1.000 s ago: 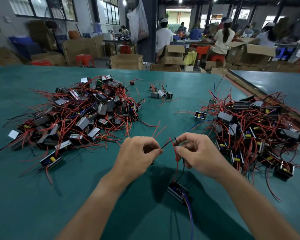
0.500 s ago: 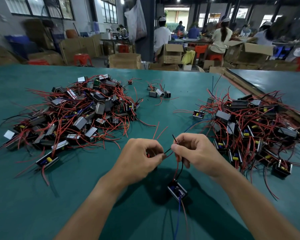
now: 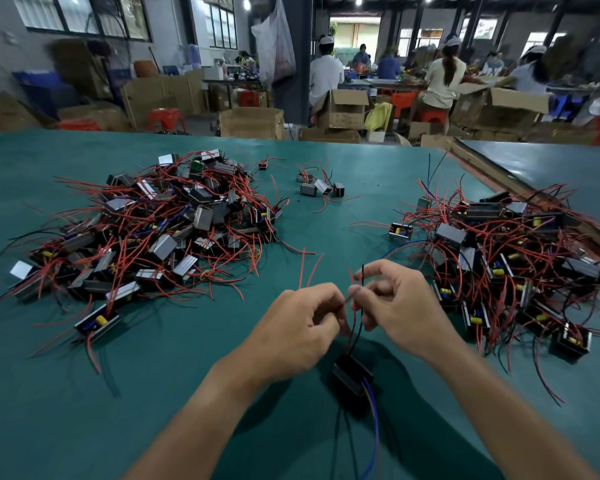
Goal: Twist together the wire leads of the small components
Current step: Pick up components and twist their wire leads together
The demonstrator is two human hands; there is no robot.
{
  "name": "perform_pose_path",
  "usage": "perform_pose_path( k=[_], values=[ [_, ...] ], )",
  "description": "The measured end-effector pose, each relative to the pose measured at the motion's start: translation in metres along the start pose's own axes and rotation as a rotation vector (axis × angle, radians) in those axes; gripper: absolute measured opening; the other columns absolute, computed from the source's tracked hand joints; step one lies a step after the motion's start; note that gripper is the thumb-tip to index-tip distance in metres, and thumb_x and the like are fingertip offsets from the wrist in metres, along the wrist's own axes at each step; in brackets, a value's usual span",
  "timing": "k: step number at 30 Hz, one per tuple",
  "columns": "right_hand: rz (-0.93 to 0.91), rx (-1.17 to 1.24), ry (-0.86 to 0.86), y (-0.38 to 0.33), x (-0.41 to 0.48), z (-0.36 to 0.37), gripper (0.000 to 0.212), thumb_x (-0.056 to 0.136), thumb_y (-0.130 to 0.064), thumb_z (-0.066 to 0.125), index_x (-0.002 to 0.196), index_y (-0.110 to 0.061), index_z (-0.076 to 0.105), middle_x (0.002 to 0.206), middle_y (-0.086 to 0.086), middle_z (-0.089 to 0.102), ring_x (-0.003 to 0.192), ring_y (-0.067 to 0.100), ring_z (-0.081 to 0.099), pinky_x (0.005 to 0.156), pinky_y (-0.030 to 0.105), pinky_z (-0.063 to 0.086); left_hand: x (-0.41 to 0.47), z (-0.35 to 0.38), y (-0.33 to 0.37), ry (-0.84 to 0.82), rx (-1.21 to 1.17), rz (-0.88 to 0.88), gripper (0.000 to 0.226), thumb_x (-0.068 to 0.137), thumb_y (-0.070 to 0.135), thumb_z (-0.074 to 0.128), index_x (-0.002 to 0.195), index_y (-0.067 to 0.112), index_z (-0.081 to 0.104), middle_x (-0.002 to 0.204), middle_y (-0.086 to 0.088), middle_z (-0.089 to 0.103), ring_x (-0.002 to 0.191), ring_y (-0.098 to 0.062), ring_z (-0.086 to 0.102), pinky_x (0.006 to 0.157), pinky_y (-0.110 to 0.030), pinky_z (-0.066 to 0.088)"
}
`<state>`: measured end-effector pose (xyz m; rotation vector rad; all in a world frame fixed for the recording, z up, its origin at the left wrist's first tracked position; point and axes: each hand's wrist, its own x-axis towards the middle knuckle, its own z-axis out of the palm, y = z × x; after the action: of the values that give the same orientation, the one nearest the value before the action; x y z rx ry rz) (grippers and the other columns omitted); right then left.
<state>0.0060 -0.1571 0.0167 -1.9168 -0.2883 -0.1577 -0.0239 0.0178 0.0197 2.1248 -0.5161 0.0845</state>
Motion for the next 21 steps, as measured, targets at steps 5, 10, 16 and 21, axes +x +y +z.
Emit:
perform_pose_path(
  k=[5, 10, 16, 21],
  values=[
    [-0.021, -0.061, 0.034, -0.0064, -0.0012, -0.0031, 0.018, 0.094, -0.007, 0.059, 0.078, -0.009, 0.064, 0.062, 0.009, 0.068, 0.045, 0.017, 0.058, 0.056, 0.041, 0.054, -0.0012, -0.0067, -0.0044, 0.082, 0.118, -0.105, 0.020, 0.086, 0.011, 0.044, 0.087, 0.030, 0.049, 0.089, 0.015, 0.074, 0.080, -0.020, 0.068, 0.073, -0.040, 0.055],
    [-0.001, -0.062, 0.021, -0.0097, -0.0042, -0.0069, 0.013, 0.092, -0.007, 0.062, 0.088, -0.019, 0.065, 0.058, 0.005, 0.068, 0.042, 0.019, 0.045, 0.047, 0.032, 0.043, -0.0022, -0.0062, -0.0053, 0.188, 0.214, -0.116, 0.015, 0.087, 0.014, 0.045, 0.086, 0.028, 0.048, 0.085, 0.008, 0.073, 0.076, -0.026, 0.062, 0.070, -0.042, 0.052],
    [-0.036, -0.128, 0.019, -0.0098, -0.0054, -0.0055, 0.021, 0.089, -0.006, 0.062, 0.092, -0.025, 0.069, 0.053, 0.009, 0.064, 0.036, 0.005, 0.042, 0.044, 0.020, 0.036, -0.0007, -0.0060, -0.0040, 0.307, 0.299, -0.122, 0.011, 0.095, 0.027, 0.045, 0.086, 0.022, 0.049, 0.076, -0.002, 0.070, 0.073, -0.034, 0.057, 0.071, -0.047, 0.047],
    [-0.015, -0.225, 0.057, -0.0020, -0.0028, -0.0056, 0.019, 0.083, -0.003, 0.059, 0.084, -0.020, 0.067, 0.042, 0.003, 0.049, 0.043, 0.026, 0.043, 0.053, 0.029, 0.041, 0.0003, -0.0061, -0.0050, 0.366, 0.322, -0.145, 0.020, 0.096, 0.027, 0.048, 0.079, 0.017, 0.053, 0.061, -0.005, 0.058, 0.067, -0.035, 0.055, 0.067, -0.046, 0.048]
  ],
)
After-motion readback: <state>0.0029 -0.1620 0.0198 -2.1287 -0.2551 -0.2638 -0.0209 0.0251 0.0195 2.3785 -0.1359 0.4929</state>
